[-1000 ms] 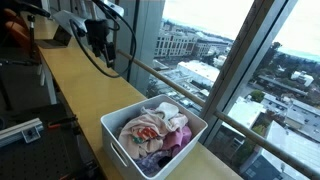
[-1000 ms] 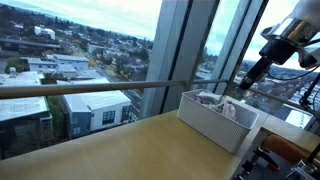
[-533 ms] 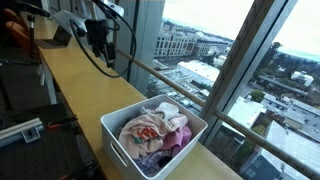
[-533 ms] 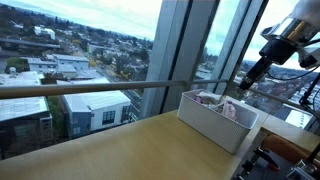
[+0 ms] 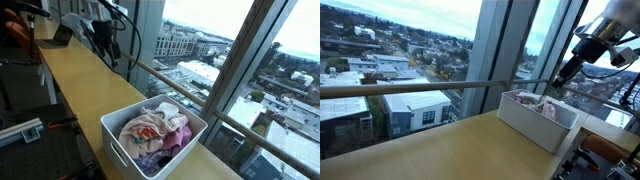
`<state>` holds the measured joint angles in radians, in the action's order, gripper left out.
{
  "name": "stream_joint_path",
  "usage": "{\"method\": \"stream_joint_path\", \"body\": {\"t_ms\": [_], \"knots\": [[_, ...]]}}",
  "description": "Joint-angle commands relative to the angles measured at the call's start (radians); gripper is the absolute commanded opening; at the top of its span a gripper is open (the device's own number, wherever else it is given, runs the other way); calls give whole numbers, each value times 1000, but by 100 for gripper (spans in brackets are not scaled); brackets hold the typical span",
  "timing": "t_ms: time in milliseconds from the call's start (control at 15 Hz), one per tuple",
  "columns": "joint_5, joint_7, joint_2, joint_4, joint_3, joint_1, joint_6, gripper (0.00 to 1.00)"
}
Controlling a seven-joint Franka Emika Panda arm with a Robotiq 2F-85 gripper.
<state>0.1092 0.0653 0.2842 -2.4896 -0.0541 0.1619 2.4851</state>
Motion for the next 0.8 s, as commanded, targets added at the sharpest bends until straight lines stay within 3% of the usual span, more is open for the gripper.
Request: {"method": "stream_joint_path", "body": {"t_ms": [0,200,400,733], "knots": [[-113,-89,-175,150,-38,-57,78,100],[-225,-177,-297,289,-17,-99,85,100],[-308,-265,-412,452,22,-128,16,100],[-278,-304,-588,626,88,-141,-45,100]]}}
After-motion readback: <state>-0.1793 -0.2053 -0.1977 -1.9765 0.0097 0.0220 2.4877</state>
